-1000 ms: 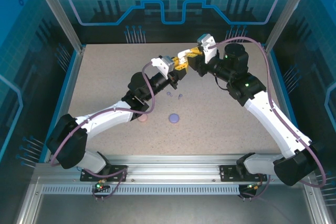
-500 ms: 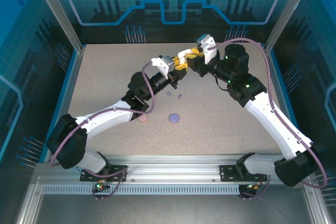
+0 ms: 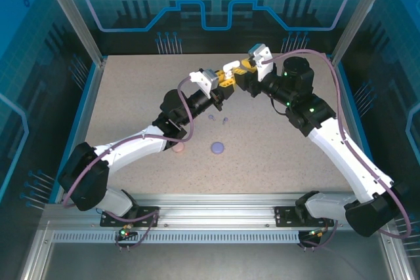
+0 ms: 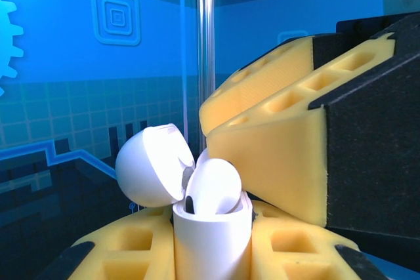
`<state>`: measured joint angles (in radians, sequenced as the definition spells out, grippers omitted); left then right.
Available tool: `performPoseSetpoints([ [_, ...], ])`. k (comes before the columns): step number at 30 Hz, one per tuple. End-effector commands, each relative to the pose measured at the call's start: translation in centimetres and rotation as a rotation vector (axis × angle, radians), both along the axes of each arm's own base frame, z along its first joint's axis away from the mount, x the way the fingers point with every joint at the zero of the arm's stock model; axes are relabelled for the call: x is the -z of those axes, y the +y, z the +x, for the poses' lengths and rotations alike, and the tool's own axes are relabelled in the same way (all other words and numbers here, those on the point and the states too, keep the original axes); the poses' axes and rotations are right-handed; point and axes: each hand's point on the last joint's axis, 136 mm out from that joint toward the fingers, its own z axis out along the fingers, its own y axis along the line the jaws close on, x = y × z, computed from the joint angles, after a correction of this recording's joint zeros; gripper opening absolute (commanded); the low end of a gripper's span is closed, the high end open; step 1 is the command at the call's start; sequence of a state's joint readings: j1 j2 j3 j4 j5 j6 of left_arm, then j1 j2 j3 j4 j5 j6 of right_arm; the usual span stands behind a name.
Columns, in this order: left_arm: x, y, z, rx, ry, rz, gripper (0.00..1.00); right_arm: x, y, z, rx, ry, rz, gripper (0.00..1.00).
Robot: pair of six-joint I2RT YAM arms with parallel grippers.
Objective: Insert wireless bluetooth earbuds into charging case
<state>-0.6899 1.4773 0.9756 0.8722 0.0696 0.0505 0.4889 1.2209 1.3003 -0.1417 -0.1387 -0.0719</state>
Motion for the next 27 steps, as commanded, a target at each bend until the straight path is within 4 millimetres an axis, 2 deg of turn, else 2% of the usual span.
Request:
performPoseSetpoints([
  [1, -3.4, 0.0, -0.5, 0.015, -0.076, -0.068, 0.00, 0.6, 0.4, -1.1, -0.029, 0.019, -0.007, 0.40],
  [20, -3.2, -0.2, -0.2, 0.010, -0.072, -0.068, 0.00, 1.0, -0.4, -2.3, -0.020, 0.037, 0.015, 0.45],
  [27, -3.1, -0.2, -0.1, 0.007, -0.074, -0.066, 0.00, 1.1, -0.8, -3.2, -0.021, 0.043, 0.025, 0.50],
])
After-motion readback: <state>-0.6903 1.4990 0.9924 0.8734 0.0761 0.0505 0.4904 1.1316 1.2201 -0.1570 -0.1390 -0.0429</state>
